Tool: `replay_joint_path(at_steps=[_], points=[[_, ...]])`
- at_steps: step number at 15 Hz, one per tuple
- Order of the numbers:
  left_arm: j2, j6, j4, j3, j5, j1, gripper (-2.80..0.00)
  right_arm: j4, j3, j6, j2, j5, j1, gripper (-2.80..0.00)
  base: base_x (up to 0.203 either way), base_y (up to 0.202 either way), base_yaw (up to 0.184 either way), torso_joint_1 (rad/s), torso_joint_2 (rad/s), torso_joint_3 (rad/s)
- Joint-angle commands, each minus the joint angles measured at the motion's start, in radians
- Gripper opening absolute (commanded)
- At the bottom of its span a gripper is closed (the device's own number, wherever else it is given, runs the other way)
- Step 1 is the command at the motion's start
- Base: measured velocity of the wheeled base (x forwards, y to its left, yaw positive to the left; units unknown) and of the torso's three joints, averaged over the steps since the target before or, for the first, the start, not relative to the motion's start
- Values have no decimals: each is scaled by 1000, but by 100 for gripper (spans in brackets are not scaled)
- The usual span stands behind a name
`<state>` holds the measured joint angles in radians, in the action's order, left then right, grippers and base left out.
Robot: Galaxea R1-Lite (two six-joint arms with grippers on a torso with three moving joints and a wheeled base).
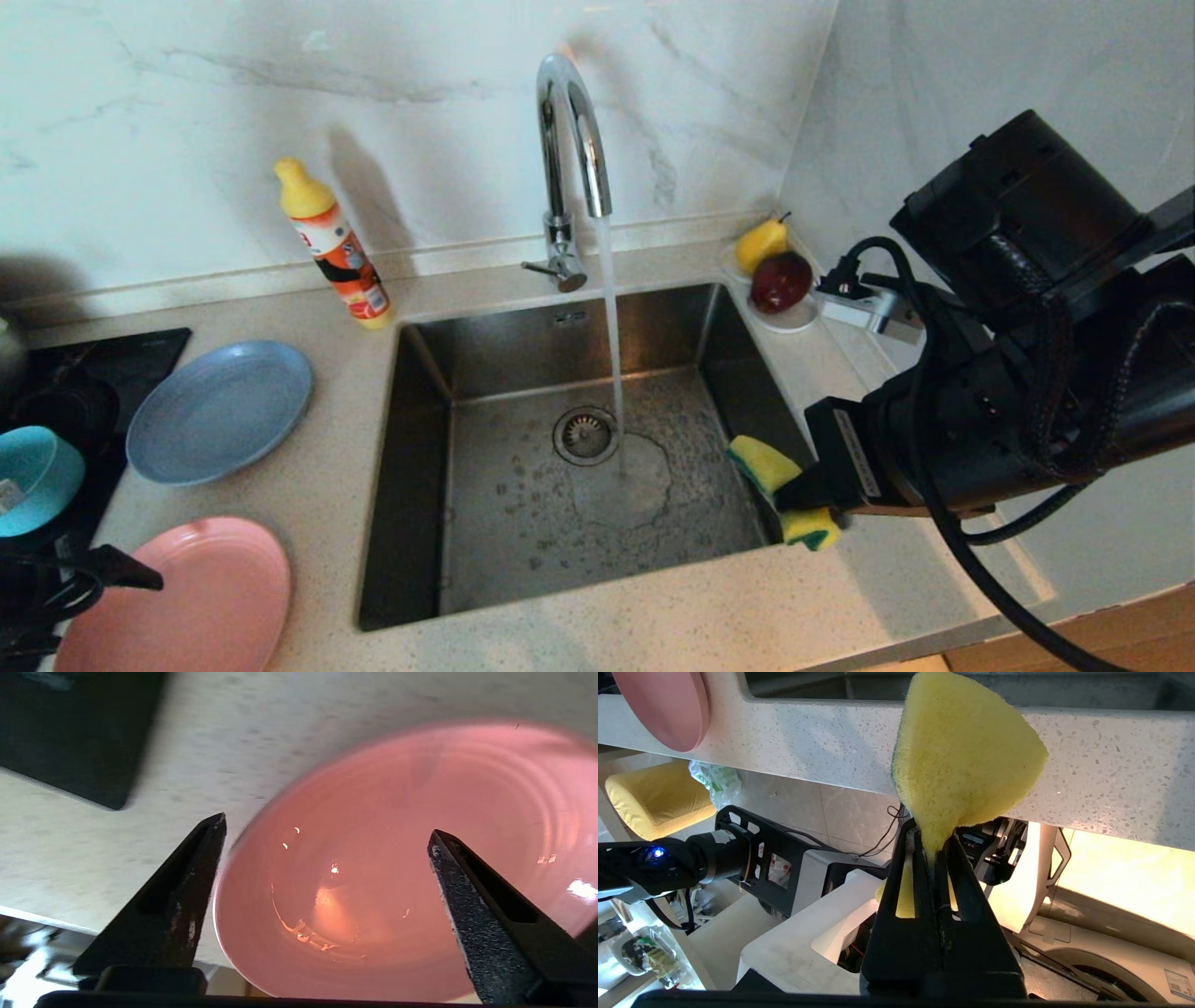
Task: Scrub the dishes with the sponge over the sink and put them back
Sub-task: Wash the plate
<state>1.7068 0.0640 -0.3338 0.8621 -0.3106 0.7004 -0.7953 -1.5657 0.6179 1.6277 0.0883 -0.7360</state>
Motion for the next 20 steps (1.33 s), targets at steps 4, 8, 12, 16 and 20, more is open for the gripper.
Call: replay_joint_path(at_steps=[4, 8, 12, 16, 20], points=[[17, 11, 60, -45, -32, 1, 0, -4, 19, 3, -7, 1, 0, -280, 0, 0, 0, 0, 0, 0], [16, 27, 102, -67, -43, 2, 0, -4, 19, 3, -9, 1, 0, -280, 0, 0, 0, 0, 0, 0], [16, 27, 102, -69, -53, 1, -190, -4, 20, 3, -8, 1, 1, -280, 0, 0, 0, 0, 0, 0], [13, 28, 104, -66, -54, 1, -280, -4, 18, 2, -9, -1, 1, -280, 0, 0, 0, 0, 0, 0], [19, 27, 104, -57, -51, 1, -280, -4, -11, -4, -14, -1, 40, -280, 0, 0, 0, 0, 0, 0]])
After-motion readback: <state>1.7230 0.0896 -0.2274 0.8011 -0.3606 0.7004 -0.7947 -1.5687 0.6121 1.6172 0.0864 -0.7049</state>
